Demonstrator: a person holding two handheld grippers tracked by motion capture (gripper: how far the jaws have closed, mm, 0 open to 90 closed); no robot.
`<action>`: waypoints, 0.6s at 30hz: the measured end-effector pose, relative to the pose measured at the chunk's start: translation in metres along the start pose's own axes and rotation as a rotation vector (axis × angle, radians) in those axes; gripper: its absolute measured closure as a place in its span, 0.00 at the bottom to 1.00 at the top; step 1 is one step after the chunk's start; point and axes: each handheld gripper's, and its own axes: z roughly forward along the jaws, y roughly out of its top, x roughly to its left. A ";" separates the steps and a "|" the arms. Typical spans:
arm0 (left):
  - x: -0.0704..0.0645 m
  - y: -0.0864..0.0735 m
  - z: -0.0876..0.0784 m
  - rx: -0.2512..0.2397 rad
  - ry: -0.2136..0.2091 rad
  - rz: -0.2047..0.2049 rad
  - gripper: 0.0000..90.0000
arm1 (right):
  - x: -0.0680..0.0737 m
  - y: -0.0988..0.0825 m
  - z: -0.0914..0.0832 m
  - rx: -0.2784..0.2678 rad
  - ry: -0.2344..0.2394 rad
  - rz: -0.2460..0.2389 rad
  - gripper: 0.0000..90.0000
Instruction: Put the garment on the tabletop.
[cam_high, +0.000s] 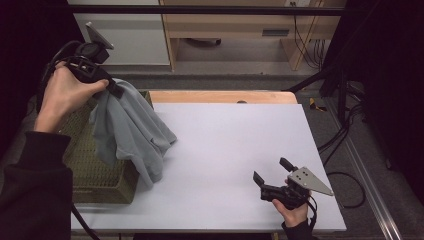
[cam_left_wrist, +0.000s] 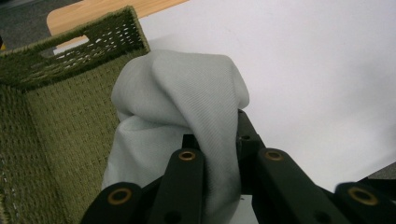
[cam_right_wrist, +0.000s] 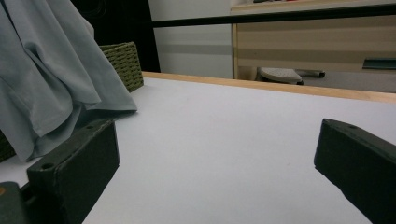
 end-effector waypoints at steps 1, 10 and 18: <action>-0.002 0.000 -0.001 -0.001 -0.001 0.004 0.93 | 0.000 0.000 0.000 0.000 0.000 0.000 0.00; -0.031 0.010 -0.011 -0.032 -0.007 0.064 0.93 | 0.000 -0.001 -0.002 0.005 -0.002 -0.005 0.00; -0.072 0.023 -0.016 -0.053 -0.027 0.151 0.93 | 0.000 0.001 -0.004 0.004 0.004 0.003 0.00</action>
